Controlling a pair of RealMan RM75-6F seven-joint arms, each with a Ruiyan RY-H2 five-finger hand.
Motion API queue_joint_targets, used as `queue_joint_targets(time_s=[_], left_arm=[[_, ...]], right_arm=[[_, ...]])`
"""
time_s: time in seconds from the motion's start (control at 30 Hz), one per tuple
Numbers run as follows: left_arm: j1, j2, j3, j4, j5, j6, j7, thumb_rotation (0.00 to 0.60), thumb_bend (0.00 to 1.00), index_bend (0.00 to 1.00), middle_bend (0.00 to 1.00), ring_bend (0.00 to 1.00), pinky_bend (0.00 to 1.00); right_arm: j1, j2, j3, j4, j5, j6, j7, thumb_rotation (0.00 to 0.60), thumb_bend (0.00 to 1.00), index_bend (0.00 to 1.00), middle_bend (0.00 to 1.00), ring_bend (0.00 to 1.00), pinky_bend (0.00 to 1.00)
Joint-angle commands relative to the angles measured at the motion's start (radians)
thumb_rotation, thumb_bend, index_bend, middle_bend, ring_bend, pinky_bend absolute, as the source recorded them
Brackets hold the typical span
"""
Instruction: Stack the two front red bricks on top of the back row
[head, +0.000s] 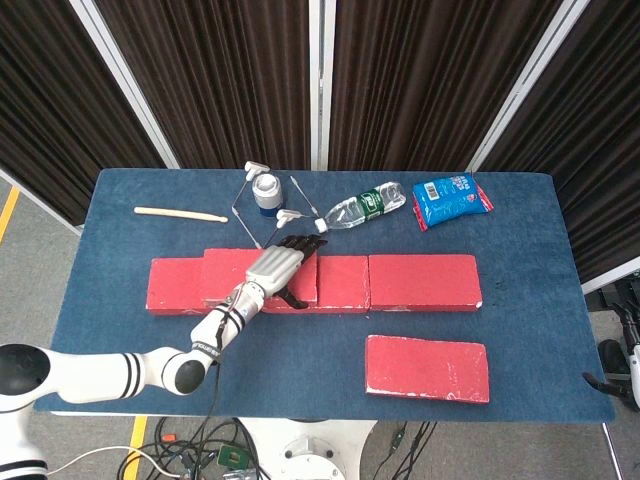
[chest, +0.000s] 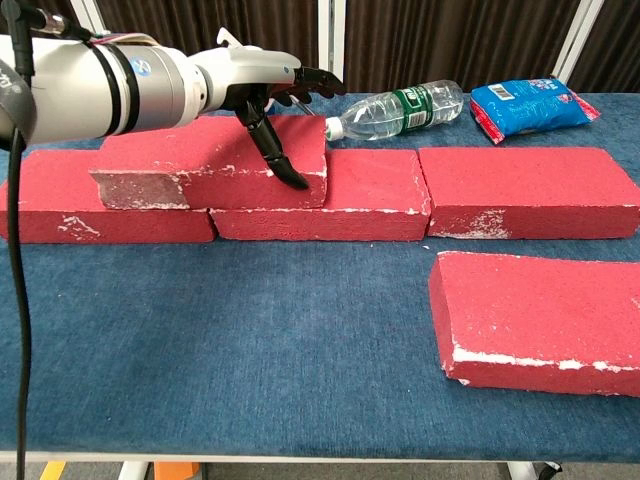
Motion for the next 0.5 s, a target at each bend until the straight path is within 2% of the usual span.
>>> queue_joint_targets(time_s=[0.03,0.3,0.5], left_arm=[[0.003,0.004,-0.003,-0.009,0.005,-0.002,-0.003,0.600,0.01,0.01,0.00,0.00,0.00],[0.042,0.077,0.011,-0.127,0.055,0.051,0.014,0.600,0.01,0.01,0.00,0.00,0.00],[0.162,0.214,0.069,-0.291,0.156,0.216,0.042,0.600,0.01,0.01,0.00,0.00,0.00]], right_arm=[[0.000,0.000,0.000,0.000,-0.001,0.001,0.000,0.600,0.00,0.00,0.00,0.00,0.00],[-0.002,0.011,-0.003,-0.012,-0.012,0.007,0.001,0.600,0.00,0.00,0.00,0.00,0.00],[-0.016,0.050,-0.022,-0.081,-0.074,0.056,-0.008,0.600,0.00,0.00,0.00,0.00,0.00]])
